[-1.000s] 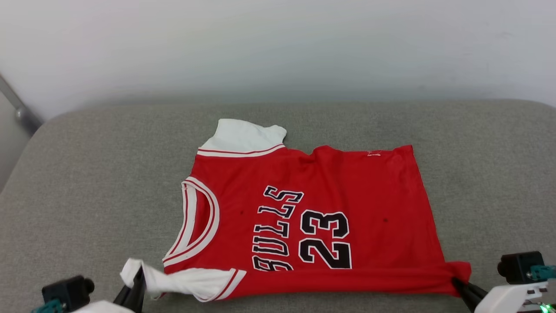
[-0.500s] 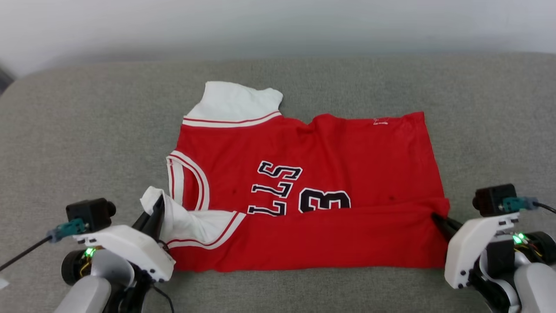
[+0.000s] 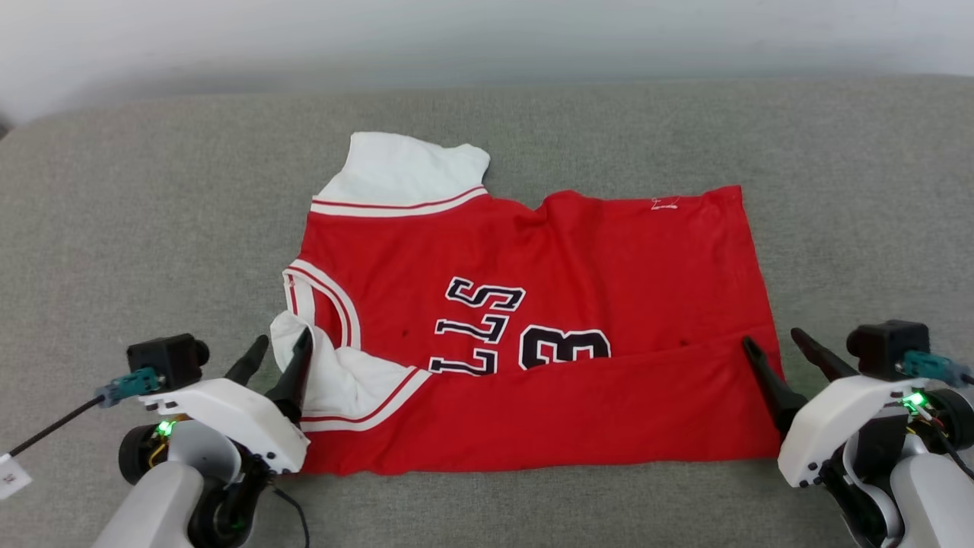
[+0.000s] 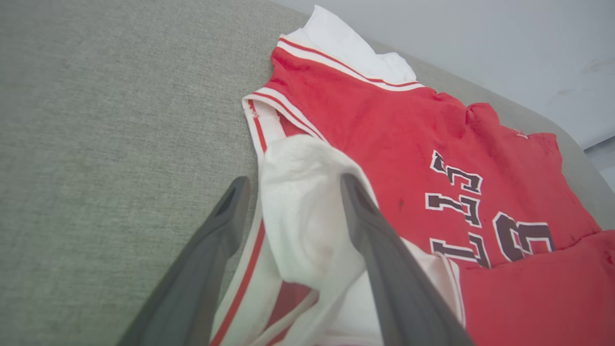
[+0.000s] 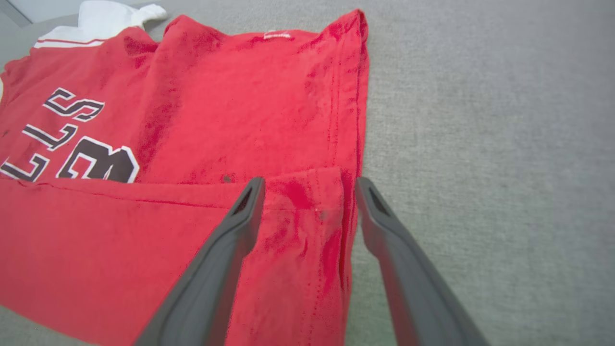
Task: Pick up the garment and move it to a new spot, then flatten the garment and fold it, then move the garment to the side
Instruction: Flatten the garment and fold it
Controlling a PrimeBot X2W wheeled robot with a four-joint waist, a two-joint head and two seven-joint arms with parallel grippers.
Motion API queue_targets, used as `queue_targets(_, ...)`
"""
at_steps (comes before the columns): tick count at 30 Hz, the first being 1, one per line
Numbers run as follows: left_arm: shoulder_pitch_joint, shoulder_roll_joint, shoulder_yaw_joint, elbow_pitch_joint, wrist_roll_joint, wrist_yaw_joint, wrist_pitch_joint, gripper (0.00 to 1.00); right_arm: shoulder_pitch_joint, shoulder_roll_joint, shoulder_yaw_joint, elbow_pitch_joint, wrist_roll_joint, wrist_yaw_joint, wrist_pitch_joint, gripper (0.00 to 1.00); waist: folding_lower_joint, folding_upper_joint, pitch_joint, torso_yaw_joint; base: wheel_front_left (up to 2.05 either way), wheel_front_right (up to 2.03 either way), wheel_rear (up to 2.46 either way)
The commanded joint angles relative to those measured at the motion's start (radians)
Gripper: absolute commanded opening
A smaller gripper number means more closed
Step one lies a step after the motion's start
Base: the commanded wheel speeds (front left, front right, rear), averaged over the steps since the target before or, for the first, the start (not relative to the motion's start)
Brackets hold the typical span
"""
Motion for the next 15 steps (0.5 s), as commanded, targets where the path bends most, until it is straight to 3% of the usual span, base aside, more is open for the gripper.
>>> queue_targets(1,0.008,0.014,0.009,-0.001,-0.008,-0.004,-0.006,1.00,0.024,0.004,-0.010,-0.018,-0.007,-0.001,-0.045,1.00,-0.0002,-0.0001,-0.032,-0.008,0.00,0.00,0.00)
queue_targets(9,0.061,0.091,0.034,-0.075,-0.017,0.025,0.043,1.00,0.104,0.042,-0.085,-0.113,-0.095,-0.001,-0.173,1.00,-0.0002,-0.0001,-0.121,-0.036,0.00,0.00,0.00)
queue_targets(15,0.122,0.192,0.017,-0.179,-0.070,0.047,0.243,1.00,0.191,0.084,-0.128,-0.239,-0.151,-0.001,-0.163,1.00,-0.0002,-0.0001,-0.157,-0.057,0.00,0.00,0.00)
